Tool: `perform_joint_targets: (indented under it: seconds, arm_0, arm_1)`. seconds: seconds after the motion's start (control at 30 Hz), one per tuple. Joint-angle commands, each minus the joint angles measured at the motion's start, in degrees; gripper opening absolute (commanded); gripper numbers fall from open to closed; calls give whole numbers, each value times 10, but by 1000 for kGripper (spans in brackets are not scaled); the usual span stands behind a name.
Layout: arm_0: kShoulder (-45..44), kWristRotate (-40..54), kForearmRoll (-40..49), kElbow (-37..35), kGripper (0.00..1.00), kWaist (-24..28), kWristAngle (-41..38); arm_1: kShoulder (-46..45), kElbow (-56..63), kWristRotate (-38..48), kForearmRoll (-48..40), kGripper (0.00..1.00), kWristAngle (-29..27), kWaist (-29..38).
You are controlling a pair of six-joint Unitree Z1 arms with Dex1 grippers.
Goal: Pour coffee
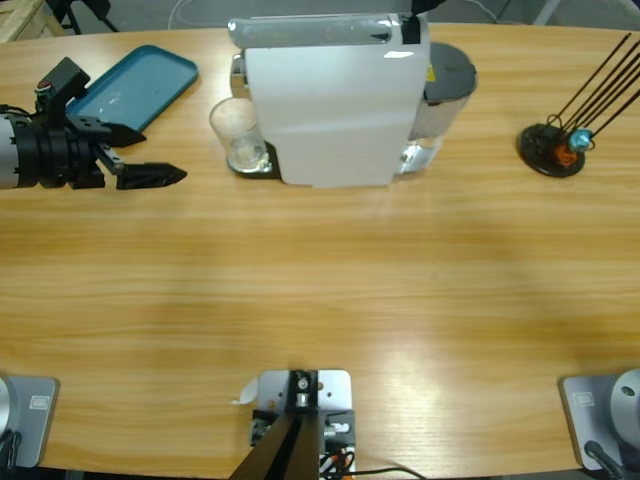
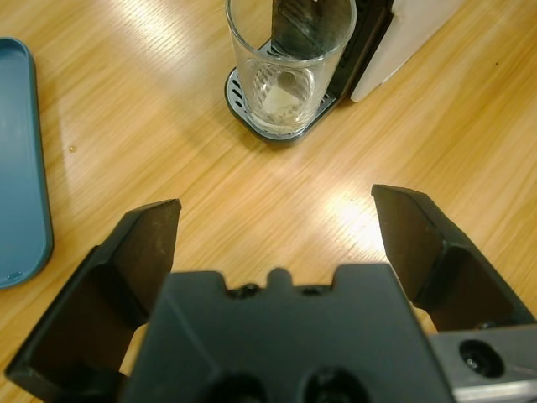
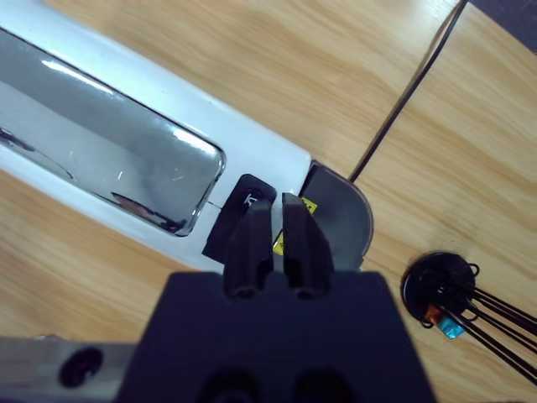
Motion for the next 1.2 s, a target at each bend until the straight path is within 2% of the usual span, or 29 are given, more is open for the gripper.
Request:
perform_joint_targets:
  seconds: [0.03, 0.37, 0.57, 0.6, 0.63, 0.67, 0.7, 1.2]
  arm_0:
    - [24, -5, 0, 4, 1000, -8, 5]
    - [25, -5, 0, 3, 1000, -8, 5]
    - [26, -5, 0, 2, 1000, -8, 5]
    - [27, -5, 0, 1, 1000, -8, 5]
    - [28, -5, 0, 1, 1000, -8, 5]
    - [29, -5, 0, 2, 1000, -8, 5]
    - [30, -5, 0, 2, 1000, -8, 5]
    - [20, -5, 0, 3, 1000, -16, 6]
  arm_1:
    - [26, -26, -3, 10, 0, -13, 8]
    - [42, -9, -3, 11, 0, -1, 10]
    - [17, -22, -4, 12, 0, -24, 11]
    - [9, -24, -7, 12, 75, -24, 14]
    - [2, -25, -8, 13, 657, -23, 18]
    - [-3, -25, -8, 14, 969, -23, 22]
    - [-6, -24, -8, 14, 1000, -22, 27]
    - [-19, -10, 0, 18, 1000, -22, 33]
